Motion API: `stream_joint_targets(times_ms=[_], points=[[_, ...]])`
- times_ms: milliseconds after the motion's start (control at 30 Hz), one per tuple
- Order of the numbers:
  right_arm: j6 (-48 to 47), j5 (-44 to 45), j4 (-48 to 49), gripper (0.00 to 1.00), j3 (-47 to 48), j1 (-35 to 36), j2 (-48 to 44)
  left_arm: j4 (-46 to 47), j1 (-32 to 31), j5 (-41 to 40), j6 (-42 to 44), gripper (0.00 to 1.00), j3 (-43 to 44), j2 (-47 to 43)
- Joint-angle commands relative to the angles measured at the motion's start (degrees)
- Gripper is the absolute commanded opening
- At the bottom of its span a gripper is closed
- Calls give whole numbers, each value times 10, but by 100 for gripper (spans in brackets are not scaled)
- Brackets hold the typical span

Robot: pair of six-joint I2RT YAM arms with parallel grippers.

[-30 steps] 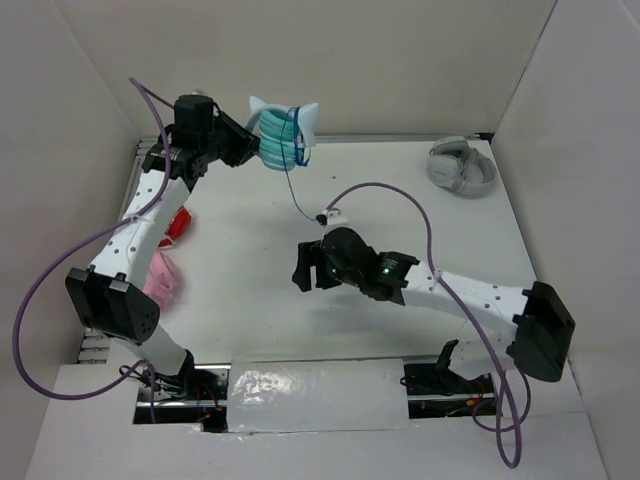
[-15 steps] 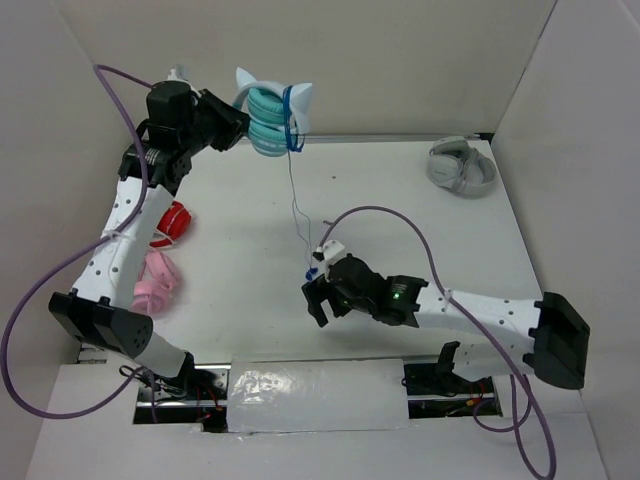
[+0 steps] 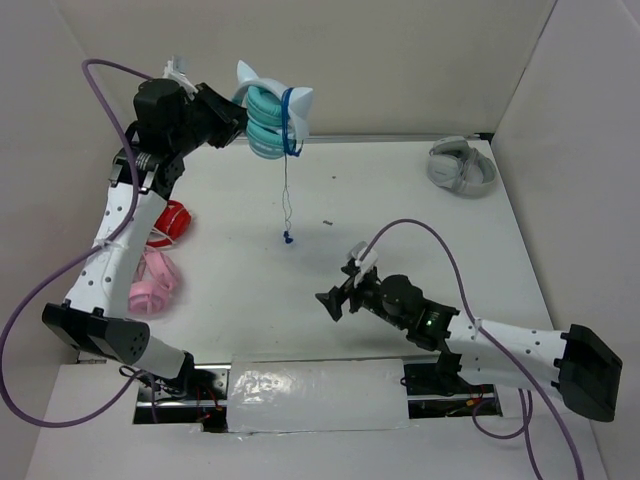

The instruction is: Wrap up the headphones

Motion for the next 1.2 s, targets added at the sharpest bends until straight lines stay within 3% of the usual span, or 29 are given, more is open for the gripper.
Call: stream_joint_targets(times_ms=[0, 233, 500, 567, 667, 700, 733, 933, 1033, 1167], points=[[-64, -42, 172, 100, 29, -56, 19, 65, 3, 38, 8, 0, 38, -38], [-73, -226, 284, 100, 97, -129, 182, 69, 1, 60, 6, 0, 49, -47], [-74, -362, 276, 97, 175, -120, 322, 47, -4, 79, 10, 0, 92, -38], [-50, -375, 284, 87, 183, -119, 358, 47, -5, 87, 9, 0, 97, -40], [-20, -401, 308, 50, 184, -132, 396, 52, -4, 101, 16, 0, 104, -47], [-20, -418, 304, 7, 184, -137, 408, 48, -4, 102, 22, 0, 105, -52], [-19, -436, 302, 0, 185, -150, 414, 52, -3, 105, 22, 0, 105, -59], [12, -476, 294, 0, 187, -209, 415, 109, 0, 177, 45, 0, 12, -123], [2, -507, 200, 0, 230, -271, 410, 139, 0, 267, 84, 0, -31, -131], [-55, -525, -17, 0, 335, -347, 411, 189, -3, 437, 139, 0, -118, -125]])
